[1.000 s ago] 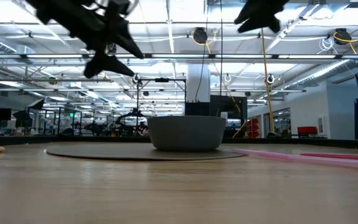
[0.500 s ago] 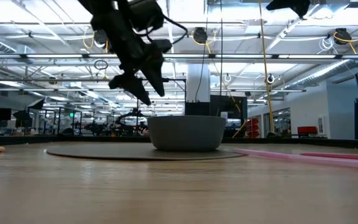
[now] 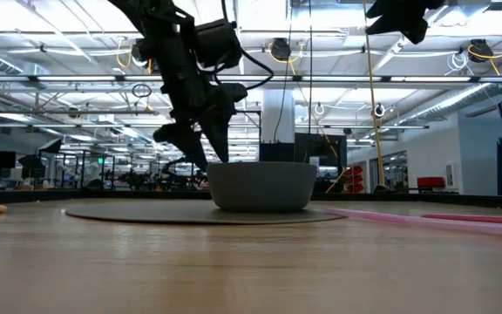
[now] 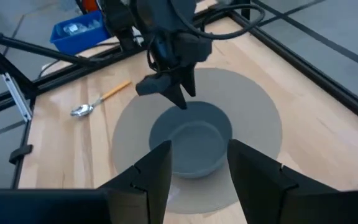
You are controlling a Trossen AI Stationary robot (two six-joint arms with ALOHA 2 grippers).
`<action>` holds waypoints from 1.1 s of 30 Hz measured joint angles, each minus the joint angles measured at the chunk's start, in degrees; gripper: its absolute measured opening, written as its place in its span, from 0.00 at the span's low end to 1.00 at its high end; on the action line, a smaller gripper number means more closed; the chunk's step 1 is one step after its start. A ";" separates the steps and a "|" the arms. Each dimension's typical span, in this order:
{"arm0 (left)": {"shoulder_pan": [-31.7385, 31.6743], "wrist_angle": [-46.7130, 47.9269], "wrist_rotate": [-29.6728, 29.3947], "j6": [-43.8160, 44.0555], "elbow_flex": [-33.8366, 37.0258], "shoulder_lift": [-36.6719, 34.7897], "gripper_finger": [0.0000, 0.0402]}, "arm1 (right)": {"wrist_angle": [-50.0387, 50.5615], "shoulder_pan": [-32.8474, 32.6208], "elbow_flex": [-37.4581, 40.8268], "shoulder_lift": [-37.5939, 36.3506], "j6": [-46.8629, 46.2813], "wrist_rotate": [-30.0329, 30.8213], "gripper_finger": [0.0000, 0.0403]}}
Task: Pick & Place Utensil
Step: Put the gray bowl on the brown mat
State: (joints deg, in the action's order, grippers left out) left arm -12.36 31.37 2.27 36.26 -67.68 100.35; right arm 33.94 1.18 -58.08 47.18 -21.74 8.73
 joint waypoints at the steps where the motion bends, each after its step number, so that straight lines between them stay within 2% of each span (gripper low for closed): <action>1: -0.01 -0.08 -0.36 -0.02 -0.02 0.31 0.57 | -0.35 -0.09 0.00 -0.02 0.04 0.04 0.38; 11: -0.24 -1.39 2.88 -0.12 0.09 3.60 0.57 | -3.02 -0.16 0.02 -0.22 0.33 0.02 0.38; 17: -0.24 -1.17 1.99 -0.11 0.09 3.62 0.56 | -2.93 -0.16 0.02 -0.26 0.10 0.03 0.38; 20: -0.37 -1.18 2.27 -0.37 0.09 3.39 0.48 | -2.93 -0.16 0.02 -0.26 0.11 0.11 0.38; 28: -0.35 -1.17 2.19 -1.26 0.07 3.39 0.17 | -2.93 -0.16 0.02 -0.26 0.19 0.17 0.38; 33: -0.37 -0.84 1.71 -1.70 0.08 3.39 0.03 | -2.91 -0.16 0.02 -0.26 0.33 0.19 0.38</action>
State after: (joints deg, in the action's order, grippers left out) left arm -12.73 30.53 3.98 34.56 -67.60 103.74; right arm 31.03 1.02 -58.06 46.92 -21.41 8.93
